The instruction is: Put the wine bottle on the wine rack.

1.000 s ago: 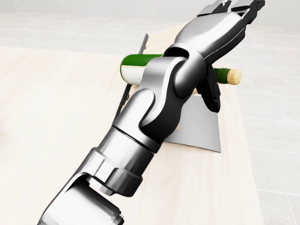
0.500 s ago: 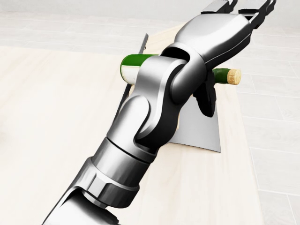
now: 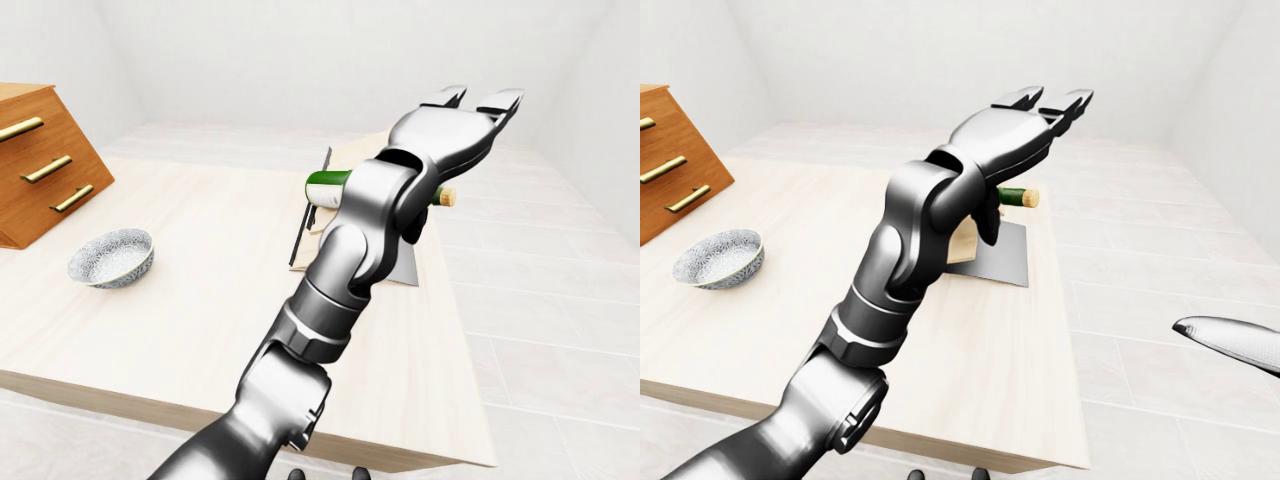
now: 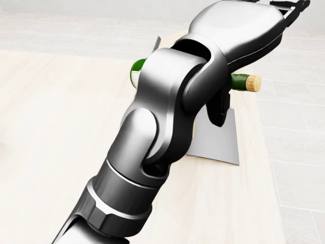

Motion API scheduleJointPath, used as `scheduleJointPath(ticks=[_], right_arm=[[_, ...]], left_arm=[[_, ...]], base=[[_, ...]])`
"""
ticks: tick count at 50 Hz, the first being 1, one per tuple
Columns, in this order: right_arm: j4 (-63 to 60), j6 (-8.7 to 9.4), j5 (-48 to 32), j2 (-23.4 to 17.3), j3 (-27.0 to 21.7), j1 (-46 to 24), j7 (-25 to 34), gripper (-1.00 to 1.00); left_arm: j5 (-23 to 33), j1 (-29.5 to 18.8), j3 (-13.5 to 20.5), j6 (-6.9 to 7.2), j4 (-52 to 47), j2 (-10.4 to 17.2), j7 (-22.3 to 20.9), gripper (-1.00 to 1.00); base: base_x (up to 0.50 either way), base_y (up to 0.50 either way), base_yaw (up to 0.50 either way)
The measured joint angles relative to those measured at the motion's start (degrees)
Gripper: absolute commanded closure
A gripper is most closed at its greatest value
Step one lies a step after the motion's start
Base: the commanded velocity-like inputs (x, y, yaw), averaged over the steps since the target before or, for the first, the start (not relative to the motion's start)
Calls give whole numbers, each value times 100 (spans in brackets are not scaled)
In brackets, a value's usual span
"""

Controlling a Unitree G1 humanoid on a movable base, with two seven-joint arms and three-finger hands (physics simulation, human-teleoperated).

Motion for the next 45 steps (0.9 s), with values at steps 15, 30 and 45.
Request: scheduleJointPath(ticks=[15,30,45], right_arm=[[0,0,34,-16,-25,-64,0,-100],[0,0,-4,7,2,-18,0,-100],[0,0,-75,7,77,79,0,-100]], left_arm=[[398,-122,65,0,-659,-63,-232,-100],[759,-293,165,0,-1286,-58,-232,-100],[984,-499,263,0,-1759,21,-232,-100]], base=[[0,0,0],[0,0,0],[0,0,0]])
